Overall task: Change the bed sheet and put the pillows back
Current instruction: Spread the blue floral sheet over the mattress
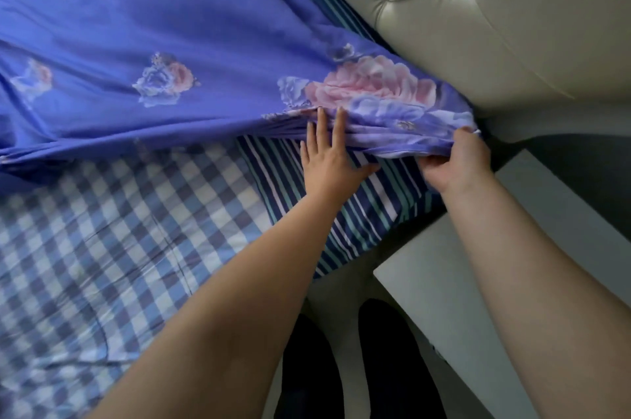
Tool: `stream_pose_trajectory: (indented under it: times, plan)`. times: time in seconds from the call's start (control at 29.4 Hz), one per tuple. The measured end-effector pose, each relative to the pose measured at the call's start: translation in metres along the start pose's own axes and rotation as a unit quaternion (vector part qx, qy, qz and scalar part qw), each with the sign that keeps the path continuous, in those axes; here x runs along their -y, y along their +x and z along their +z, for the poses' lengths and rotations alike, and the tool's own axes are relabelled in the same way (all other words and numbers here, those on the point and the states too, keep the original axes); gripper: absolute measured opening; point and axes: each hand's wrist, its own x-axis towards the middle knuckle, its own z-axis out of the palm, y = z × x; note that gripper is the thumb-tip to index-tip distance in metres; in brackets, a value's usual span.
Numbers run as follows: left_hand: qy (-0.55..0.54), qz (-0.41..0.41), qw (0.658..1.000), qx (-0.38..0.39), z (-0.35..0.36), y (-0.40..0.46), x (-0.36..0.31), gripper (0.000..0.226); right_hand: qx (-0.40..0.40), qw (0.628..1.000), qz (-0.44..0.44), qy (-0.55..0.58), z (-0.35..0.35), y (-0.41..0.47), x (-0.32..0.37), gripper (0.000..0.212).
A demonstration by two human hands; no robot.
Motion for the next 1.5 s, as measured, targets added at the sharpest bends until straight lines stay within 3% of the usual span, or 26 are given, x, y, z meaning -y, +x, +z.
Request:
stream_pose_trajectory:
  times: [0.1,0.17,0.27,0.34,0.41,0.48,0.58,0.75,0.85,0.92,0.99,1.05,1.16,1.36,1.5]
  plan:
    - [-0.026,0.000,0.998,-0.062,-0.002,0.009,-0.017,0.042,0.040,0.998,0.012,0.038,-0.003,-0.006,0.001,0.023]
    - [-0.032,-0.006,0.997,-0.077,-0.005,0.010,-0.019,0.024,0.041,0.997,0.004,0.059,-0.006,-0.006,0.005,0.025]
    - [-0.031,-0.049,0.991,-0.121,-0.014,0.005,0.000,0.032,-0.014,0.998,-0.028,0.060,-0.014,0.001,0.016,0.015]
    - [0.017,-0.013,0.987,-0.161,-0.019,-0.004,0.023,0.031,-0.061,0.997,-0.049,0.021,-0.026,0.008,0.021,0.010]
    - [0.063,-0.017,0.977,-0.204,-0.021,-0.014,0.051,0.028,-0.096,0.991,-0.088,-0.014,-0.040,0.016,0.024,0.021]
    - [0.041,-0.102,0.966,-0.232,-0.023,-0.025,0.076,0.032,-0.132,0.983,-0.126,-0.024,-0.056,0.024,0.028,0.031]
    - [0.017,-0.145,0.970,-0.195,-0.014,-0.045,0.087,0.052,-0.166,0.978,-0.126,-0.027,-0.075,0.034,0.032,0.040]
    - [-0.045,-0.120,0.986,-0.106,0.006,-0.067,0.055,0.051,-0.030,0.998,0.051,-0.026,-0.069,0.002,-0.032,0.051]
    - [0.042,-0.009,0.998,-0.054,0.024,-0.092,0.029,0.034,0.042,0.979,0.187,-0.064,-0.062,-0.025,-0.097,0.064]
    - [0.071,0.009,0.997,-0.029,0.032,-0.110,0.026,0.025,0.084,0.956,0.270,-0.083,-0.057,-0.036,-0.121,0.070]
    - [0.074,0.008,0.997,-0.023,0.035,-0.125,0.038,0.027,0.087,0.942,0.298,-0.127,-0.054,-0.033,-0.134,0.060]
    - [0.067,0.019,0.997,-0.018,0.035,-0.139,0.051,0.038,0.021,0.950,0.250,-0.186,-0.053,-0.022,-0.146,0.042]
    - [0.071,0.036,0.997,0.015,0.036,-0.156,0.067,0.043,-0.103,0.946,0.191,-0.239,-0.061,-0.017,-0.160,0.040]
    - [0.118,-0.056,0.991,0.006,0.032,-0.171,0.107,0.018,-0.188,0.939,0.230,-0.172,-0.121,-0.039,-0.184,0.036]
    - [0.084,-0.105,0.990,-0.046,0.038,-0.174,0.117,0.022,-0.248,0.931,0.221,-0.153,-0.159,-0.050,-0.189,0.037]
